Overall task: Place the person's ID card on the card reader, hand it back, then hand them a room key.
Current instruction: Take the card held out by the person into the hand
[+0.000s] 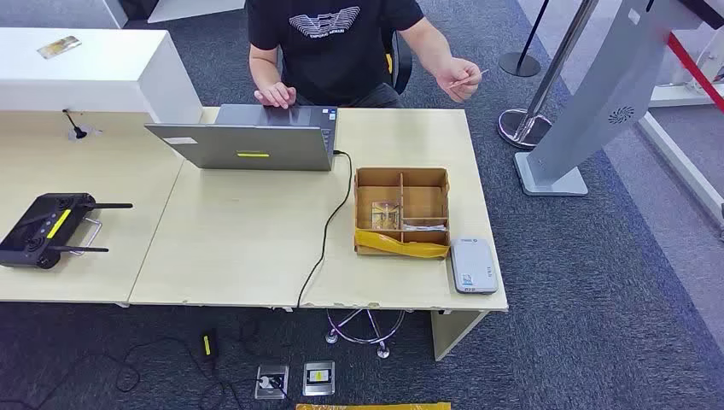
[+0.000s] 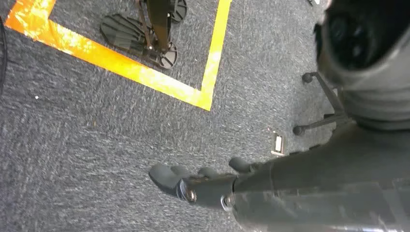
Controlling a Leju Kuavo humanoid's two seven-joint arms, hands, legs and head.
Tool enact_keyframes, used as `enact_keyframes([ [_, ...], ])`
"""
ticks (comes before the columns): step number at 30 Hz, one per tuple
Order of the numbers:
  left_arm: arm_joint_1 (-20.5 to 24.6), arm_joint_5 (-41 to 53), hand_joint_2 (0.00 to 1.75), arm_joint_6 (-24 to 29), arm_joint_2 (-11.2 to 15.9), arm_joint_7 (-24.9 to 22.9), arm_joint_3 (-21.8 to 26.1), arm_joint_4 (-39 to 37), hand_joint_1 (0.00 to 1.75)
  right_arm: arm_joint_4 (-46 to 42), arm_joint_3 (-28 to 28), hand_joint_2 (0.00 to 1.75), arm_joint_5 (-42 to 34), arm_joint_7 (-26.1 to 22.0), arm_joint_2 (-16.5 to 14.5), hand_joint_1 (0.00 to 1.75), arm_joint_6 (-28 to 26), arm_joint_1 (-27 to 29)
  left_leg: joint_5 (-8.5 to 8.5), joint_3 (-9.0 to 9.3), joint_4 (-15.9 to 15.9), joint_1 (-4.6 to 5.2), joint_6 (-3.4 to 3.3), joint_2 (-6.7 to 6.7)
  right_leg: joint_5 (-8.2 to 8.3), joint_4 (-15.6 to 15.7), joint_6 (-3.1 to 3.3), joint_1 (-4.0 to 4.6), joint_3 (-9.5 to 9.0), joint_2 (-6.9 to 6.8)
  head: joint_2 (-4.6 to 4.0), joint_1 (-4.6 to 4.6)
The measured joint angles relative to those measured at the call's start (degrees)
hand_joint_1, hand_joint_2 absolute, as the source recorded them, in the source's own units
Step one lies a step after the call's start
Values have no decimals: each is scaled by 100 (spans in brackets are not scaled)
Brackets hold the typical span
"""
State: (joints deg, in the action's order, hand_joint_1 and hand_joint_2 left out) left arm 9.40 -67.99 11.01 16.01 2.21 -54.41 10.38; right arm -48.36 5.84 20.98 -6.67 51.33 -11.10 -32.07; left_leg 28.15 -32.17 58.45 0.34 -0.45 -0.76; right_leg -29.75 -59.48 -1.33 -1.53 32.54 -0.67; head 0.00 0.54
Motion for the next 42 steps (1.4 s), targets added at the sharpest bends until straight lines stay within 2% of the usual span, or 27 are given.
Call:
enact_keyframes([
  [7,21,24,0,-32,3,67,-48,2,0,-1574,593,175,777,445,-306,0,314,176,-6,-2,0,-12,9,-7,0,0,1,11,1,-10,0,-3],
  [16,26,58,0,-26,-18,111,-148,2,0,-2899,1390,175,1136,632,-1057,0,400,184,-8,-4,0,-19,13,-9,-1,-1,4,17,3,-12,0,-3],
  [23,28,56,0,-20,-42,122,-184,2,0,-3041,1727,175,1341,546,-1797,0,380,59,-12,-4,0,-20,18,-8,1,-1,8,18,6,-8,0,-3],
  [28,27,54,0,-15,-48,124,-198,2,0,-3039,1847,175,1366,529,-2215,0,394,8,-12,-3,0,-21,19,-7,2,-1,10,19,8,-8,0,-3],
  [34,25,52,0,0,-47,127,-226,2,0,-3039,1895,175,1312,552,-2442,0,481,4,-12,-3,0,-20,19,-7,2,0,11,19,8,-7,0,-4],
  [42,24,164,0,-10,-47,127,-294,2,0,-3041,1889,175,1356,621,-2567,0,569,7,-12,-2,0,-20,19,-5,3,1,11,19,9,-5,0,-4],
])
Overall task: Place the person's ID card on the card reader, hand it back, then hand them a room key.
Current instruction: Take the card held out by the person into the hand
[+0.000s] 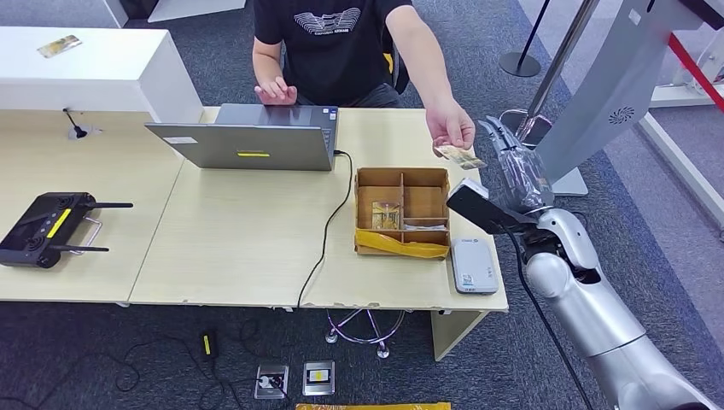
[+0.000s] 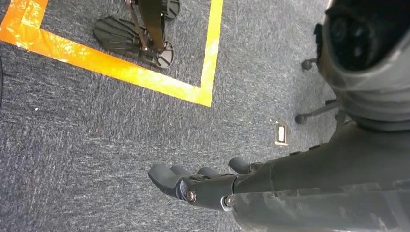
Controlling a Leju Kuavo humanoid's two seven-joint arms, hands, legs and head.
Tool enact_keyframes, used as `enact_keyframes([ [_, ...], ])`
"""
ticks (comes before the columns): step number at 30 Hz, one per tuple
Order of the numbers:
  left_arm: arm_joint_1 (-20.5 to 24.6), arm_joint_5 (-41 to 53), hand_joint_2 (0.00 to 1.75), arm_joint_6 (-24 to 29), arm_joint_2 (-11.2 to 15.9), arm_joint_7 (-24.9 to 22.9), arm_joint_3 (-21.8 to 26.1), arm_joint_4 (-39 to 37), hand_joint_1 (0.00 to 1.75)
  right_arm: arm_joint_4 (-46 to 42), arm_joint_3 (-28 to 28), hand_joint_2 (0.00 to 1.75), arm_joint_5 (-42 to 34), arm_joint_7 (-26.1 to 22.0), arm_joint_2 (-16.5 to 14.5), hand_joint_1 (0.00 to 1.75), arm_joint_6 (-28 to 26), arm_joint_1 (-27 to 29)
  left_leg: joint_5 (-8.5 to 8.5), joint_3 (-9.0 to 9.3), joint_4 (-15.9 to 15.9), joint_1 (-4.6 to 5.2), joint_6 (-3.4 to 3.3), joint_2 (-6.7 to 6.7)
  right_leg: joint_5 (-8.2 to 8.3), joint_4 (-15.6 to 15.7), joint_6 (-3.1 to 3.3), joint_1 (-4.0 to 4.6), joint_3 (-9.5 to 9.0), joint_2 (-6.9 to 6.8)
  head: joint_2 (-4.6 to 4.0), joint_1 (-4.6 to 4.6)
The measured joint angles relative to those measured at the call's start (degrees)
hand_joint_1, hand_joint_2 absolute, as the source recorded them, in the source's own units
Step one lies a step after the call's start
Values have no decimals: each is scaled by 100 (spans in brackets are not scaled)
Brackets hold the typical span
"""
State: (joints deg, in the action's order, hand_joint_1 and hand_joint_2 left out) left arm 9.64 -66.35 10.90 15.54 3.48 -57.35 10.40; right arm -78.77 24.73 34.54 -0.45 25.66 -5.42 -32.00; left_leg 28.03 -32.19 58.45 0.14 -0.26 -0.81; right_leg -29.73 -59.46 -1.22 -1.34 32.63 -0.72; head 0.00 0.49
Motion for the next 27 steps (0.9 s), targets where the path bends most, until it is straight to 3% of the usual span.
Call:
enact_keyframes([
  [14,0,9,0,16,1,67,-39,0,0,-1,-69,175,509,10,-96,3,-33,0,0,0,0,0,0,2,0,0,0,0,1,2,0,1],
  [18,0,9,0,29,2,68,-39,-2,0,-9,-123,175,581,22,-132,170,-46,1,0,0,0,0,0,2,0,0,0,0,1,2,0,1],
  [27,1,-27,0,72,2,74,-55,-2,0,-54,-157,175,679,32,-211,175,-66,1,0,-1,0,0,0,3,0,0,0,0,2,4,0,0],
])
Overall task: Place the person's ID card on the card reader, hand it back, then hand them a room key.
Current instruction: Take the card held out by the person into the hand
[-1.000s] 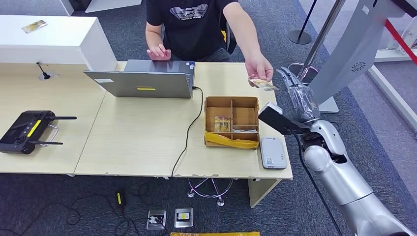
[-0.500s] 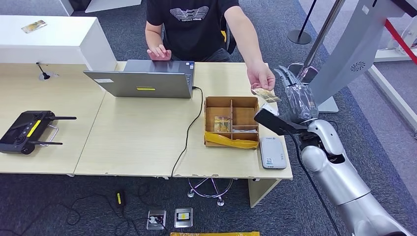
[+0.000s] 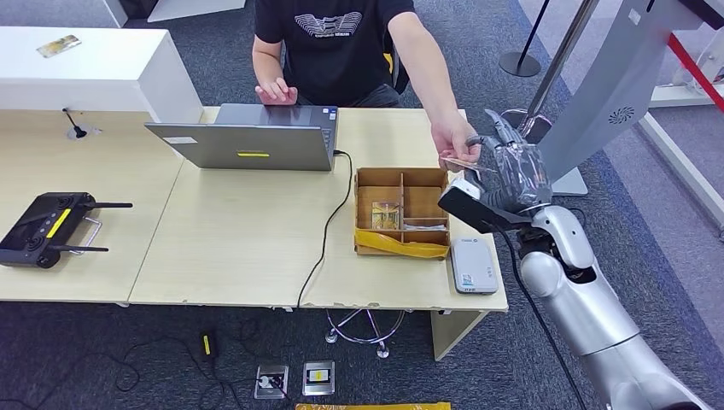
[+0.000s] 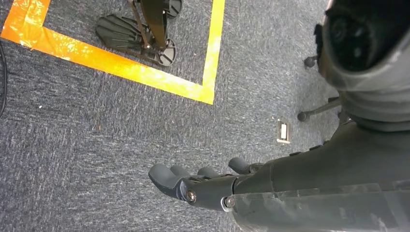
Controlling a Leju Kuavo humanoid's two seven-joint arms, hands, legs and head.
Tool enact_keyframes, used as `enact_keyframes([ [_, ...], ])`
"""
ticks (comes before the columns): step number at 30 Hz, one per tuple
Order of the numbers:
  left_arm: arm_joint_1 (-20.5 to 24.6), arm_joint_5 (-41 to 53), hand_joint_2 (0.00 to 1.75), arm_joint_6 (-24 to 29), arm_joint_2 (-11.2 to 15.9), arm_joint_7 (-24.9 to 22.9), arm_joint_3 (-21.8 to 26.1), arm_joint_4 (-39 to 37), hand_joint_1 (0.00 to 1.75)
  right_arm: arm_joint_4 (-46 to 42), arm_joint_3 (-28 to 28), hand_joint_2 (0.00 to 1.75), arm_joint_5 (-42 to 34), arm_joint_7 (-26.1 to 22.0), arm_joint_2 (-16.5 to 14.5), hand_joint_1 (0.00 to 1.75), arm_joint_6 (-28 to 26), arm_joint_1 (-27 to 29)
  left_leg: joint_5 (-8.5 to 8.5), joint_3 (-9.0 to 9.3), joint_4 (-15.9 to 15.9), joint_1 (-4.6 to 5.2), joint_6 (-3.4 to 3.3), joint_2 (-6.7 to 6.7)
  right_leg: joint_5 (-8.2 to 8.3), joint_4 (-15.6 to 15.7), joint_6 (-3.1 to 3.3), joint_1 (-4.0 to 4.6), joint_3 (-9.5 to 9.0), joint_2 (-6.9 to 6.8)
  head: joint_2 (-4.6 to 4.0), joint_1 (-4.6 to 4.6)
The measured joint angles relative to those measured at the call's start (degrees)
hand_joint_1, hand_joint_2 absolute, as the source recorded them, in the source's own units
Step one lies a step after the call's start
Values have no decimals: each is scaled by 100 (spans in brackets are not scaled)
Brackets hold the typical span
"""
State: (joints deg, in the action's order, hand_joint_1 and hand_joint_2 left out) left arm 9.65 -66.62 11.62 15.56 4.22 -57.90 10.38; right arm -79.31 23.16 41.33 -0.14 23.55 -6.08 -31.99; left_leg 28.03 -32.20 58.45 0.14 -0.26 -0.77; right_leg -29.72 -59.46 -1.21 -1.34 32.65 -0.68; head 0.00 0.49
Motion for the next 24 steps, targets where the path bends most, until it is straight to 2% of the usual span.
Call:
enact_keyframes([
  [24,0,-215,0,186,-4,-11,-49,0,0,-74,-131,175,15,-33,-151,175,83,251,0,2,0,0,0,4,0,1,0,0,4,8,0,1],
])
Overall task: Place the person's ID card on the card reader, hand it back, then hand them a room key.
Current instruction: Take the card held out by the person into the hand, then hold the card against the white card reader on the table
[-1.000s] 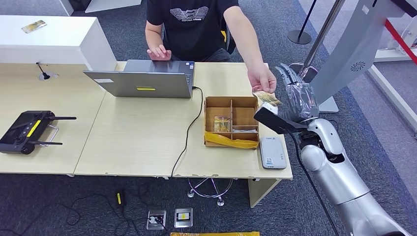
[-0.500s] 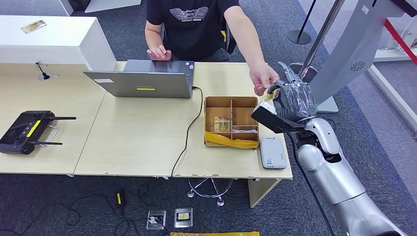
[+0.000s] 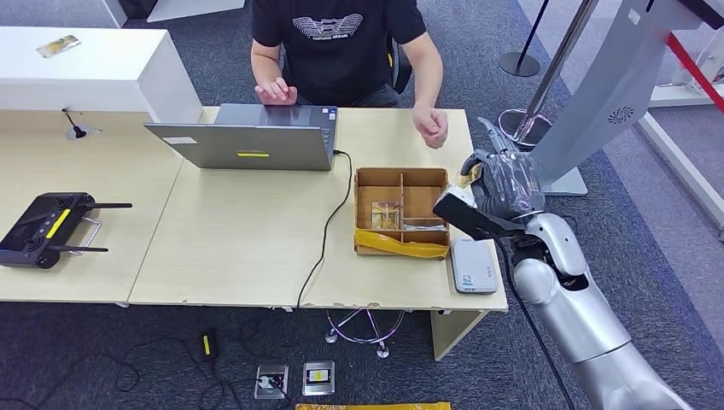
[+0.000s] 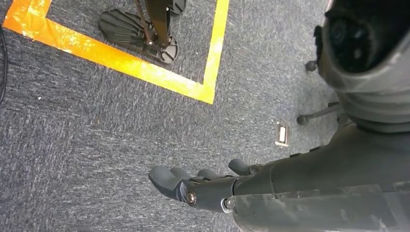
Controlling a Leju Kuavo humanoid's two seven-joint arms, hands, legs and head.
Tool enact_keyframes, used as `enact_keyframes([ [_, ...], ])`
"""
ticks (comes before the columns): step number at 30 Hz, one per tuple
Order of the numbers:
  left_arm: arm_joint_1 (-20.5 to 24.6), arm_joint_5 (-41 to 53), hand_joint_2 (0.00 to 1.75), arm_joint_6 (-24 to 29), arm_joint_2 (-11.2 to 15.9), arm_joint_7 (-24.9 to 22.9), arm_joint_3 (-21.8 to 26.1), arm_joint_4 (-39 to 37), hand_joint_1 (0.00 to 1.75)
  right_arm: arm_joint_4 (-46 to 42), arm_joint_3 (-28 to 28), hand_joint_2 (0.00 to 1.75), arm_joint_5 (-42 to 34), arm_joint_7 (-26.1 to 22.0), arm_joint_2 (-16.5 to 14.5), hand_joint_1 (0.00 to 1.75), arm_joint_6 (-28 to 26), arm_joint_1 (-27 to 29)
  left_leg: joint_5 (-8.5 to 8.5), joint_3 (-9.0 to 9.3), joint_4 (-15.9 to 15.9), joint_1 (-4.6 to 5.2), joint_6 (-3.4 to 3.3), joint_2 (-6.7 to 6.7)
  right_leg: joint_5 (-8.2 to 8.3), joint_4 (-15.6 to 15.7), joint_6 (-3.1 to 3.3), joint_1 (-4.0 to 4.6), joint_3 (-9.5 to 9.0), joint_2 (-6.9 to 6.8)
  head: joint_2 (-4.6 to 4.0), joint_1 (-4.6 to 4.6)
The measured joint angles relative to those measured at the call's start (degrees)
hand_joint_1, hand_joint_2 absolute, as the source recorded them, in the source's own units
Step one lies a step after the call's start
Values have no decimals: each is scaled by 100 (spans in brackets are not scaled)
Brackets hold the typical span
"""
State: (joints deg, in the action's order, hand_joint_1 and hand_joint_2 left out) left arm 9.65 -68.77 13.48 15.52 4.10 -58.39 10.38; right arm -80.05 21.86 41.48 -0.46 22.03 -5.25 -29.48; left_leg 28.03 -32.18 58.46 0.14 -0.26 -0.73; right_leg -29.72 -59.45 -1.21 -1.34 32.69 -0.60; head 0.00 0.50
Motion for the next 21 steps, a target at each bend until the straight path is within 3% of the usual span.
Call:
enact_keyframes([
  [21,-4,-54,0,140,-36,-207,0,2,0,156,-428,175,104,-205,619,175,-344,966,1,-1,0,0,0,4,0,2,1,0,2,5,0,0],
])
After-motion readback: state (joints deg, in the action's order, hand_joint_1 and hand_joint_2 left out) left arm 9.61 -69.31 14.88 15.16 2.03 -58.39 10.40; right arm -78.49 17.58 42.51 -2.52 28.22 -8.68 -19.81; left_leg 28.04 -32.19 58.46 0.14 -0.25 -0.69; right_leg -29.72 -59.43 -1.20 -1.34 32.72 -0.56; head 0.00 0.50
